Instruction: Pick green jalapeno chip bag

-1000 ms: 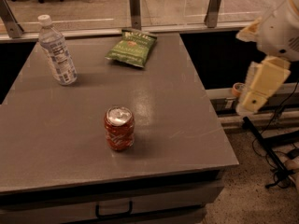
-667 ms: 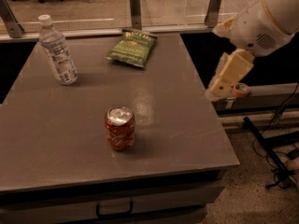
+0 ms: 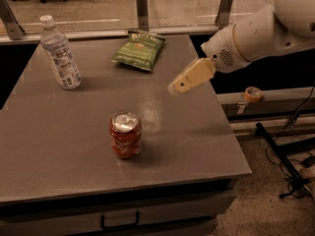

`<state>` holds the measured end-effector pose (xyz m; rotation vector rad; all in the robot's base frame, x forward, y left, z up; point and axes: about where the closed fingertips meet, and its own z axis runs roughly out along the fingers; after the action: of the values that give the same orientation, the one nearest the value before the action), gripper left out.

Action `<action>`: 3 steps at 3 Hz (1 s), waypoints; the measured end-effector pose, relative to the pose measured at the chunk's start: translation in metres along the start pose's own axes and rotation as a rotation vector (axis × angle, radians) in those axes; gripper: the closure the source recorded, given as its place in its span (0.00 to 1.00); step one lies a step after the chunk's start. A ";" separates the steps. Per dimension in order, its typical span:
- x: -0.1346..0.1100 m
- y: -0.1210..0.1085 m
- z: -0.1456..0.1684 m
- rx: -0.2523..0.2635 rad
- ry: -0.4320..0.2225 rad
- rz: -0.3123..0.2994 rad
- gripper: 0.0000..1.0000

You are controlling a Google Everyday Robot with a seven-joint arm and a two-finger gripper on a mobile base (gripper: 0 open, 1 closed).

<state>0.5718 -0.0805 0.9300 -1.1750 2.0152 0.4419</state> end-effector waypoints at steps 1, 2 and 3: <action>-0.013 -0.014 -0.001 0.057 -0.051 0.076 0.00; -0.012 -0.014 0.011 0.076 -0.060 0.111 0.00; -0.018 -0.025 0.042 0.084 -0.124 0.108 0.00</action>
Offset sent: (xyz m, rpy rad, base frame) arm 0.0281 0.0128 -0.0106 0.1012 0.0065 -0.1877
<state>0.6167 -0.0563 0.9175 -0.9680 1.9761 0.4668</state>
